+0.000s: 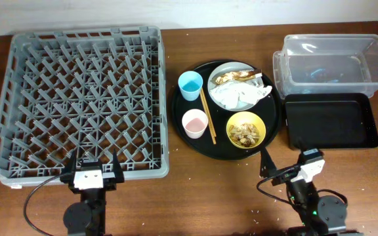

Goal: Sort waste into correct bins and load items into the dishwasher rack

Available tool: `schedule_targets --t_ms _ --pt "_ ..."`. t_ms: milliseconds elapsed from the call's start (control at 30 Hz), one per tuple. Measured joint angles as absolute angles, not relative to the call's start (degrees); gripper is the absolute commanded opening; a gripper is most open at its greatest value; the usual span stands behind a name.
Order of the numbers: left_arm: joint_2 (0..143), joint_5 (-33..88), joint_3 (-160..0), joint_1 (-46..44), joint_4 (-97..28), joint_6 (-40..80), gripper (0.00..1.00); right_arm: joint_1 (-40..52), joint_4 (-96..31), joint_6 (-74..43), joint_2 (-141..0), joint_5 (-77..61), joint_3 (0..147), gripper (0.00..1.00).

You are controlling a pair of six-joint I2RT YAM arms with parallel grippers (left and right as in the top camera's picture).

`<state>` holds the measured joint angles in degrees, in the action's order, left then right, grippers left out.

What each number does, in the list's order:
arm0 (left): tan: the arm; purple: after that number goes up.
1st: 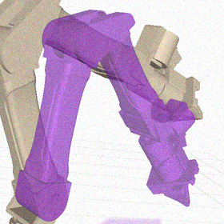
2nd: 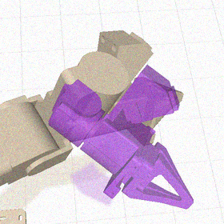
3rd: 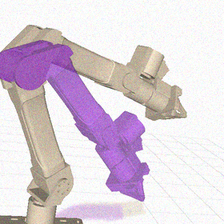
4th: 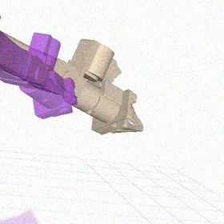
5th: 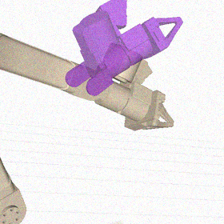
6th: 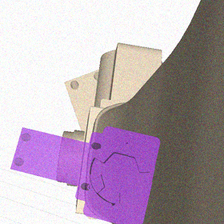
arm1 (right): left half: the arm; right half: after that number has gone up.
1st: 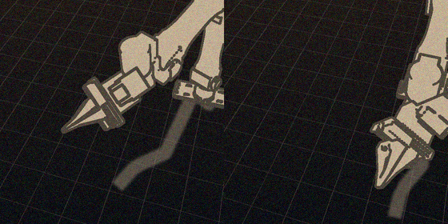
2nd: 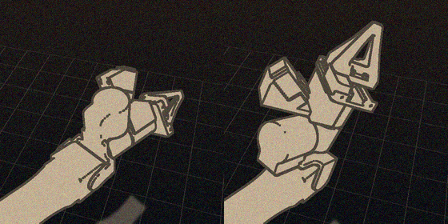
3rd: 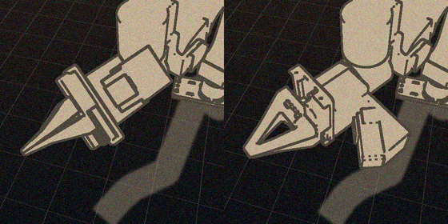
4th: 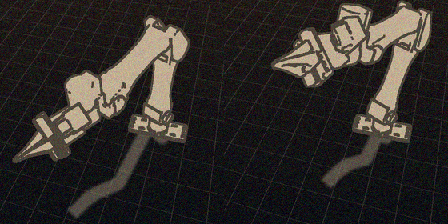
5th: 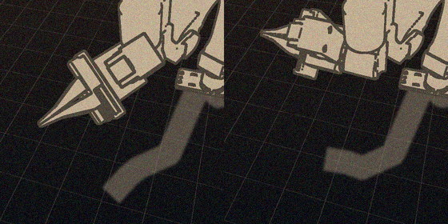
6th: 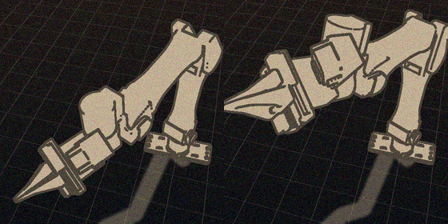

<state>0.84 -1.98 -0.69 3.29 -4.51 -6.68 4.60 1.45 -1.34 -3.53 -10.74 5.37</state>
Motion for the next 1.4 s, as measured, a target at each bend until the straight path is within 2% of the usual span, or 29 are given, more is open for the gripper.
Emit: schedule_targets --t_ms 100,233,300,433,533,767,867,933,1033,1133,1167,1200,1267,1400 --pt "0.8 -2.0 -0.7 3.3 -4.6 -6.7 1.0 4.6 1.6 2.2 -12.7 -12.4 16.1 0.98" --pt "0.6 -2.0 -0.7 3.3 -4.5 -6.7 1.0 4.6 -6.0 3.7 -32.1 -15.2 33.9 0.98" --pt "0.6 -2.0 -0.7 3.3 -4.5 -6.7 1.0 4.6 -13.2 3.7 -42.4 -16.2 44.1 0.98" --pt "0.6 -2.0 -0.7 3.3 -4.6 -6.7 1.0 4.6 -40.0 4.4 -68.6 -17.1 73.7 0.98" --pt "0.6 -2.0 -0.7 3.3 -4.5 -6.7 1.0 4.6 -48.6 5.0 -84.6 -17.3 89.4 0.98" --pt "0.6 -2.0 -0.7 3.3 -4.5 -6.7 1.0 4.6 -42.8 5.0 -107.0 -17.0 93.2 0.97" --pt "0.6 -2.0 -0.7 3.3 -4.5 -6.7 1.0 5.2 -39.3 5.1 -114.4 -12.3 93.2 0.95" --pt "0.6 -2.0 -0.7 3.3 -4.5 -6.7 1.0 7.2 -38.7 5.1 -118.6 -8.4 93.2 0.86" --pt "0.6 -2.0 -0.7 3.3 -4.5 -6.7 1.0 10.4 -38.7 4.8 -122.3 -5.6 93.2 0.8" --pt "0.6 -2.0 -0.7 3.3 -4.5 -6.7 1.0 12.2 -38.7 2.8 -124.9 -1.8 93.2 0.68" --pt "0.6 -2.0 -0.7 3.3 -4.5 -6.7 1.0 12.3 -38.7 1.9 -125.3 -0.6 93.2 0.6" --pt "0.6 -2.0 -0.7 3.3 -4.5 -6.7 1.0 12.2 -38.6 1.1 -125.5 0.7 93.2 0.46" --pt "0.6 -2.0 -0.7 3.3 -4.5 -6.7 1.0 12.1 -38.2 0.2 -125.8 2.2 93.2 0.04" --pt "0.6 -2.0 -0.7 3.3 -4.5 -6.7 1.0 12.1 -39.9 -0.4 -126.0 3.7 94.3 0.04"
